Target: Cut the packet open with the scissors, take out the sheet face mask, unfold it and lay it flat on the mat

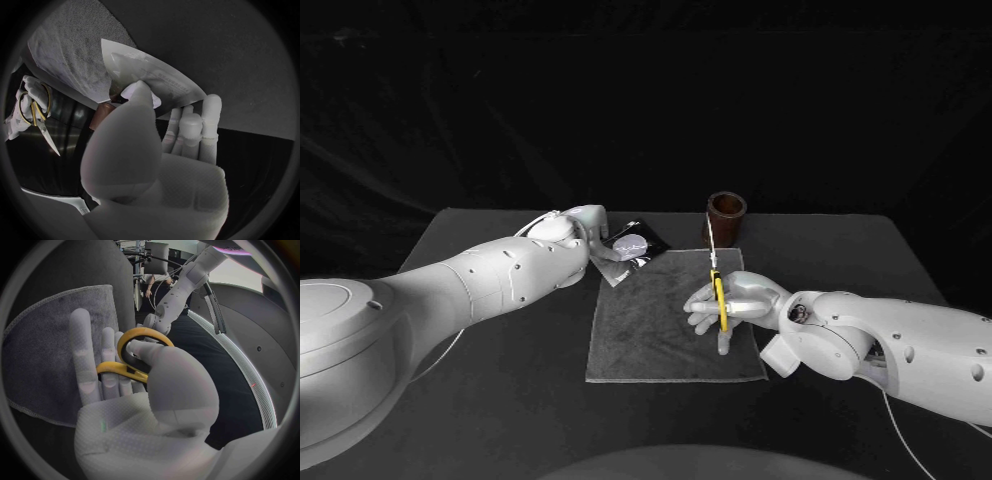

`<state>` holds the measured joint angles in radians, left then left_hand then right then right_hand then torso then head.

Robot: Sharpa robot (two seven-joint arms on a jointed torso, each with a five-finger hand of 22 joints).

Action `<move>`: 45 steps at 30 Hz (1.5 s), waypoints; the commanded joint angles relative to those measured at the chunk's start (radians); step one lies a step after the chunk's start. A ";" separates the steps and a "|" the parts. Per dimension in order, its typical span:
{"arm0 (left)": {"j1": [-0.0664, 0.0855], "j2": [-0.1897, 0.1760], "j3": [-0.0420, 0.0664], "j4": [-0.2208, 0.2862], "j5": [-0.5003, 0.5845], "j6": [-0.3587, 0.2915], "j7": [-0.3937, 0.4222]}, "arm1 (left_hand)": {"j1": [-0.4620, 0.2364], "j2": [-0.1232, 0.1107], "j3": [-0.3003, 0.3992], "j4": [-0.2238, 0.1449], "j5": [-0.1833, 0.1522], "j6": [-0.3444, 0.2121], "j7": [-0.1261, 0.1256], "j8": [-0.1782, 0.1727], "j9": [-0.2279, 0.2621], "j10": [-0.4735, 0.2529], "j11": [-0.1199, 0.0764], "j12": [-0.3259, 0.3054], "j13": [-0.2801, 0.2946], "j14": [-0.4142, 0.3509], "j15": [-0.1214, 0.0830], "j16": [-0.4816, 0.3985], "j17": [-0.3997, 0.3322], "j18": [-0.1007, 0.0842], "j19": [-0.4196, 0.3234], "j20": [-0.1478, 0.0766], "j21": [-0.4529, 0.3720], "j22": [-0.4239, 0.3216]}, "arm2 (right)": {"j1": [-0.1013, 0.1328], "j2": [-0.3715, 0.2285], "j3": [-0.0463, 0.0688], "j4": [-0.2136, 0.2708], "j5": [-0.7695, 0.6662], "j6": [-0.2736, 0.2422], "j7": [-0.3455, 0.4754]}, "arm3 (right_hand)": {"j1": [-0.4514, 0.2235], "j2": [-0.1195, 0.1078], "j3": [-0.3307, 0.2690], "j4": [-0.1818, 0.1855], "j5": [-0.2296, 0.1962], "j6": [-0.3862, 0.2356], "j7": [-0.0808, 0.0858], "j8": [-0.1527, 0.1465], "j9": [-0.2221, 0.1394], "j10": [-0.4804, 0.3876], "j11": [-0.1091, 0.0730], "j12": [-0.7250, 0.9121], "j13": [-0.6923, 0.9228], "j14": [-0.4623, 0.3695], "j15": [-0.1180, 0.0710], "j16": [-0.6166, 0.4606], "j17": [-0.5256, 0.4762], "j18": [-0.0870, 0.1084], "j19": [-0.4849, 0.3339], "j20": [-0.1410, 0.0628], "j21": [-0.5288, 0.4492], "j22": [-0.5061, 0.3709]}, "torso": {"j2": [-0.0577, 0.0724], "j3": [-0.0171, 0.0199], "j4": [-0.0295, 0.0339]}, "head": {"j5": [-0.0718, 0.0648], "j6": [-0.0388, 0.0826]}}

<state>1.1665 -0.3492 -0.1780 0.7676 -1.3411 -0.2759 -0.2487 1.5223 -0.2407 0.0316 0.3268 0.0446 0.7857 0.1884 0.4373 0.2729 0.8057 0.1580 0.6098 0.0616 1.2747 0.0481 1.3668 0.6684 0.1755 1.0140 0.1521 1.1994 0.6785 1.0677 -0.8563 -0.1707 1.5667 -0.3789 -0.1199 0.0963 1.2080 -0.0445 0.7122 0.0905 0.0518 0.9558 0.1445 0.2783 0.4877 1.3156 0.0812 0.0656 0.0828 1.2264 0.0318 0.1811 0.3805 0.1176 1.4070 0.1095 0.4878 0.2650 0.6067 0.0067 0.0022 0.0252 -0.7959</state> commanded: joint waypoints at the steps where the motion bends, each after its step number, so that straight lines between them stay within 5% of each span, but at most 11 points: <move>1: -0.048 0.001 -0.022 0.006 -0.016 0.061 -0.012 | 0.075 0.073 0.068 -0.036 0.002 0.029 -0.006 -0.014 -0.012 0.099 -0.046 -0.051 -0.001 0.019 -0.007 -0.005 -0.005 -0.016 0.023 -0.009 0.012 0.020 | 0.000 -0.001 0.001 0.002 -0.003 0.003 0.003 | 0.012 0.050 0.005 -0.001 -0.002 -0.001 0.009 -0.003 0.001 0.038 0.002 0.001 0.001 -0.004 -0.003 0.003 0.001 0.061 -0.006 0.002 -0.003 0.000 | 0.001 -0.0001 -0.0004 | -0.001 0.000; 6: -0.052 -0.004 -0.023 0.009 0.001 0.034 0.004 | 0.123 0.093 0.146 -0.038 0.004 0.086 -0.024 -0.030 -0.022 0.209 -0.063 -0.142 0.000 0.051 -0.027 -0.004 0.026 -0.025 0.062 -0.022 0.036 0.068 | 0.000 -0.001 0.001 0.003 -0.004 0.003 0.003 | 0.012 0.050 0.005 -0.001 -0.002 -0.001 0.009 -0.003 0.001 0.038 0.002 0.001 0.001 -0.004 -0.003 0.003 0.001 0.061 -0.006 0.002 -0.003 0.000 | 0.000 0.0006 -0.0003 | -0.001 0.000; 19: -0.053 -0.015 -0.024 0.006 0.036 0.052 0.019 | 0.154 0.037 0.385 -0.072 0.003 0.212 -0.046 -0.066 -0.021 0.423 -0.094 -0.338 0.007 0.094 -0.055 -0.015 0.065 -0.035 0.097 -0.050 0.071 0.122 | 0.000 -0.003 0.001 0.005 -0.005 0.003 0.003 | 0.012 0.051 0.006 -0.002 -0.002 -0.001 0.009 -0.003 0.001 0.038 0.002 0.001 0.002 -0.004 -0.003 0.003 0.003 0.061 -0.007 0.003 -0.006 -0.002 | 0.001 -0.0003 0.0006 | -0.002 -0.001; 32: -0.053 -0.019 -0.024 0.005 0.053 0.020 0.070 | 0.103 0.029 0.491 -0.153 0.004 0.291 -0.063 -0.072 -0.004 0.499 -0.110 -0.377 0.023 0.117 -0.071 -0.001 0.142 -0.036 0.098 -0.064 0.089 0.143 | 0.000 -0.002 0.001 0.003 -0.006 0.002 0.003 | 0.012 0.051 0.006 -0.002 -0.002 -0.001 0.009 -0.003 0.001 0.038 0.002 0.001 0.002 -0.004 -0.003 0.003 0.003 0.061 -0.007 0.003 -0.006 -0.002 | 0.001 0.0001 0.0002 | 0.002 0.003; 40: -0.052 -0.039 -0.023 0.018 0.091 -0.083 0.151 | 0.051 0.031 0.566 -0.198 0.004 0.313 -0.071 -0.076 0.008 0.530 -0.117 -0.388 0.031 0.139 -0.077 0.027 0.229 -0.041 0.116 -0.074 0.109 0.177 | 0.000 0.000 0.001 0.001 -0.006 -0.001 0.004 | 0.012 0.051 0.006 -0.002 -0.002 -0.001 0.009 -0.003 0.001 0.038 0.002 0.001 0.002 -0.004 -0.003 0.003 0.003 0.061 -0.007 0.003 -0.006 -0.002 | 0.000 -0.0002 0.0015 | 0.002 0.007; 45: -0.042 -0.070 -0.006 0.056 0.119 -0.141 0.191 | 0.005 0.032 0.612 -0.237 0.003 0.317 -0.074 -0.076 0.021 0.544 -0.120 -0.395 0.037 0.140 -0.079 0.031 0.245 -0.042 0.118 -0.078 0.114 0.183 | 0.000 0.000 0.001 0.000 -0.006 -0.003 0.005 | 0.012 0.051 0.006 -0.002 -0.002 -0.001 0.009 -0.003 0.001 0.038 0.002 0.001 0.002 -0.004 -0.003 0.003 0.003 0.061 -0.007 0.003 -0.006 -0.002 | -0.001 -0.0002 0.0008 | 0.002 0.011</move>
<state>1.1366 -0.4162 -0.1806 0.8102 -1.2730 -0.4400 -0.1114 1.5350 -0.2116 0.6410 0.0888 0.0471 1.1044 0.1147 0.3584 0.2442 1.1540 0.1034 0.2178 0.0664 1.4085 -0.0286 1.3940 0.9133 0.1454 1.1294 0.0782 1.3091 0.8601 1.0677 -0.8569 -0.1707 1.5663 -0.3798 -0.1213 0.0954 1.2080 -0.0444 0.7113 0.0861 0.0518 0.9538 0.1465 0.2783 0.4879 1.3156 0.0812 0.0656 0.0827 1.2264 0.0318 0.1769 0.3815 0.1165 1.4090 0.1114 0.4878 0.2629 0.6071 0.0063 0.0034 0.0268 -0.7870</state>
